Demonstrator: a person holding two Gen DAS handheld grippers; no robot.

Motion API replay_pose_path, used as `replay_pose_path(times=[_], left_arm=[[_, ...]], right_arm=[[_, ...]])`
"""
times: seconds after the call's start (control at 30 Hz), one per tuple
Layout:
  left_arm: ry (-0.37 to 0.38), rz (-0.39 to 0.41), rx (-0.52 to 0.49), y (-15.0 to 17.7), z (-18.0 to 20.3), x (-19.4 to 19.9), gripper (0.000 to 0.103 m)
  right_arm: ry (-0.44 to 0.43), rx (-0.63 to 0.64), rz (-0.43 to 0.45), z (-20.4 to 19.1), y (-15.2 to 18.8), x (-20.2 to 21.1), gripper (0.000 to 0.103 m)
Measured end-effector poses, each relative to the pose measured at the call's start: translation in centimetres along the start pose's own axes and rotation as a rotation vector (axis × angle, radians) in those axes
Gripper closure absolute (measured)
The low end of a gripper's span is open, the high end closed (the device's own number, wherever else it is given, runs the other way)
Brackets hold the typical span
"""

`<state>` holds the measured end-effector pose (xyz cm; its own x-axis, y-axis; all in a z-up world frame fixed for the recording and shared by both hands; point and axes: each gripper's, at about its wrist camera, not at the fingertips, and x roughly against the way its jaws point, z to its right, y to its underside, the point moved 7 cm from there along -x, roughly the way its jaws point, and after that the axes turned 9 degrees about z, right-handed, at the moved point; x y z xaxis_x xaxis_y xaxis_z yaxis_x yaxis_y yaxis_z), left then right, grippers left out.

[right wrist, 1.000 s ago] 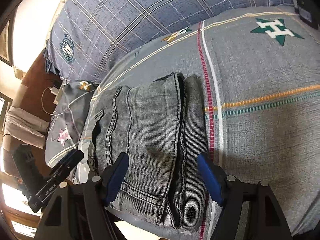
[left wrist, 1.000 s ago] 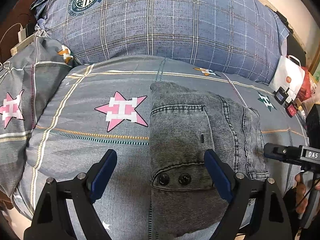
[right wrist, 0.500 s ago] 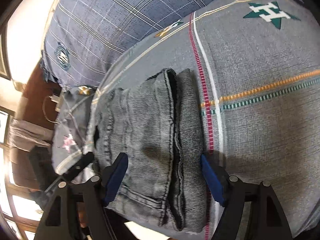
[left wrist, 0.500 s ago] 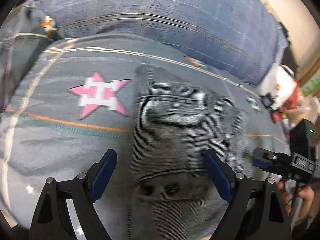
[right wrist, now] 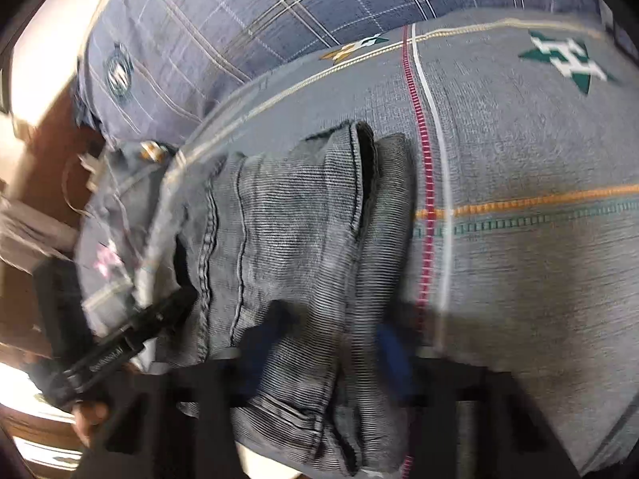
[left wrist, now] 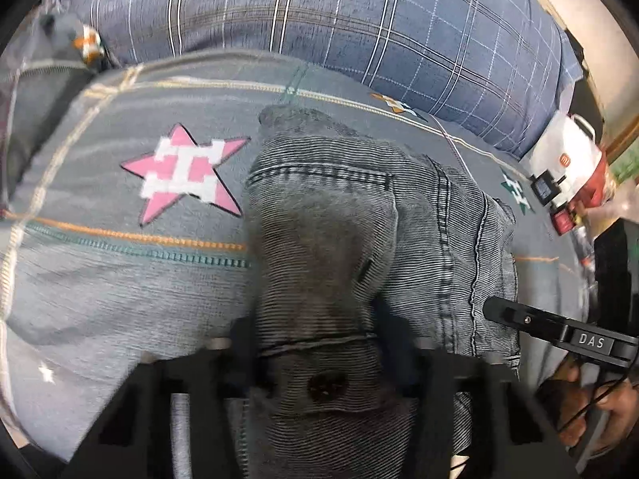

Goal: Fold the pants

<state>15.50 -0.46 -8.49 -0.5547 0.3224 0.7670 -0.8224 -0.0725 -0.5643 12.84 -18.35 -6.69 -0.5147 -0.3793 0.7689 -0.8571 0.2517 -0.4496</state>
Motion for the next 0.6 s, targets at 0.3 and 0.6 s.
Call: replay_pose_path(times=[0.3,0.6], left_arm=[[-0.047,0.131,-0.156,-1.5,2.7,4.6,0.079],[-0.069,0.334,-0.226,-9.3,3.7,11.1,0.079]], right_arm=[[0.032,0.145,0.081,-4.4,0.0,3.2,0.083],[-0.027,0.226,0.236,-10.5,-5.7,8.7,0.083]])
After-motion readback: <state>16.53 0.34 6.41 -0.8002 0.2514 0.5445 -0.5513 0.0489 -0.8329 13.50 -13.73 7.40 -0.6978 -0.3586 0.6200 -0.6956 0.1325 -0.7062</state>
